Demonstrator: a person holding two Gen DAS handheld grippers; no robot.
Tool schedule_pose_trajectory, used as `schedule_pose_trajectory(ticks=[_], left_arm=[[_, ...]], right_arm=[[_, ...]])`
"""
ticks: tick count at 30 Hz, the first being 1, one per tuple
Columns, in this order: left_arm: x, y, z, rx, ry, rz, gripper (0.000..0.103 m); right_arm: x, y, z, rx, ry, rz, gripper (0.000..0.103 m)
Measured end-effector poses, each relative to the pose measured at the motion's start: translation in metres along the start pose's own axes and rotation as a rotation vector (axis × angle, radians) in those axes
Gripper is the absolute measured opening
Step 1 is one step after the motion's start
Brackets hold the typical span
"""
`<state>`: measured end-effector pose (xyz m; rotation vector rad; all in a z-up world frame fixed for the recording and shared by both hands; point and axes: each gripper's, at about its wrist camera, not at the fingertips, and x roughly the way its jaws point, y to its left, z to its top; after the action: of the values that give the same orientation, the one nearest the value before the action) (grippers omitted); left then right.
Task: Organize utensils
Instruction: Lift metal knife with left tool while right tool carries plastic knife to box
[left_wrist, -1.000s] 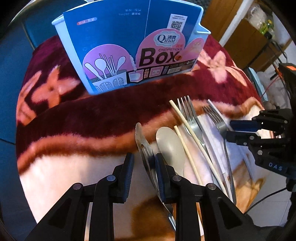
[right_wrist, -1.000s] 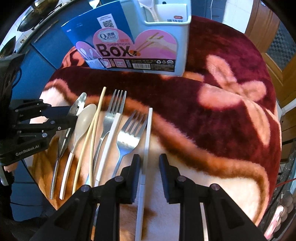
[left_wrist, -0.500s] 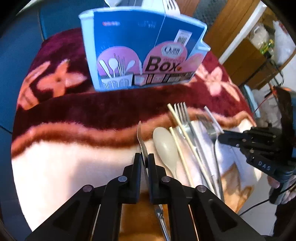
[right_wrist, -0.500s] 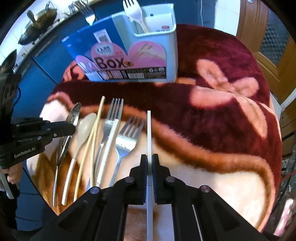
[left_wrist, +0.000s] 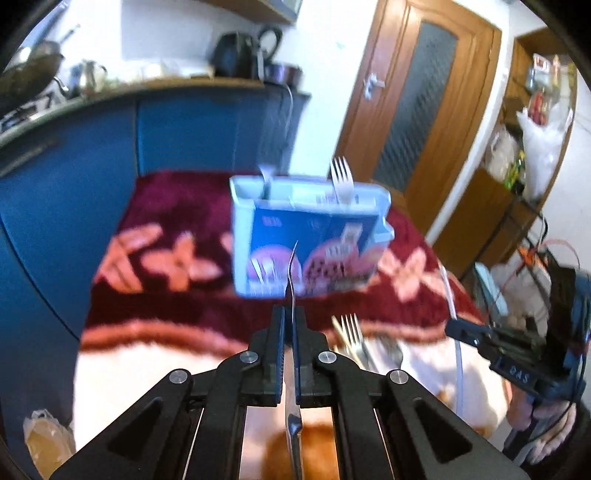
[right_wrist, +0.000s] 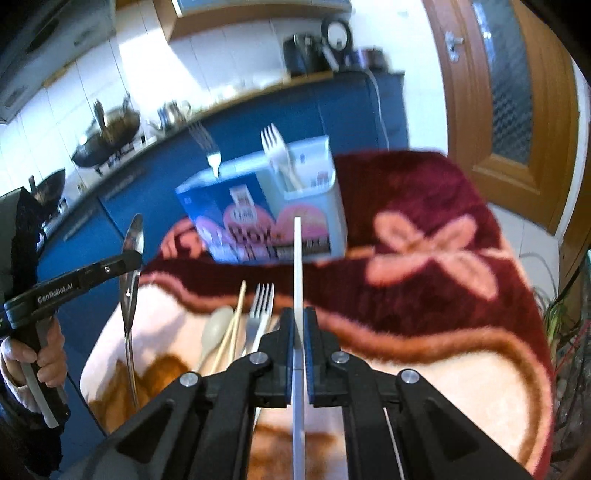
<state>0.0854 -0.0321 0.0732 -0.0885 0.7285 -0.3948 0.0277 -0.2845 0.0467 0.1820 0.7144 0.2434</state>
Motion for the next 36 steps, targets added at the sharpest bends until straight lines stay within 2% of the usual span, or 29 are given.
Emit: schedule_pose_trajectory(ticks=[4, 11, 24, 32, 36], left_arm=[[-0.015, 0.001, 0.015, -0.01, -0.094, 0.017, 0.003], [-0.029, 0.005, 0.049, -0.037, -0.219, 0.064, 0.003], [-0.042, 0.002, 0.12, -0.044, -0.533, 0.173, 0.003], [-0.021, 0.007, 0.139, -0.072, -0.652, 0.243, 0.003], [-0.003, 0.01, 0.14, -0.076, -0.662, 0.262, 0.003]], right_arm=[[-0.014, 0.002, 0.007, -0.024, -0.094, -0.019, 0.006], [-0.019, 0.005, 0.012, -0.027, -0.178, -0.015, 0.006], [-0.006, -0.006, 0.029, -0.014, -0.207, 0.003, 0.006], [0.001, -0.007, 0.047, -0.019, -0.225, -0.001, 0.006], [0.003, -0.007, 0.057, -0.021, -0.247, -0.007, 0.006]])
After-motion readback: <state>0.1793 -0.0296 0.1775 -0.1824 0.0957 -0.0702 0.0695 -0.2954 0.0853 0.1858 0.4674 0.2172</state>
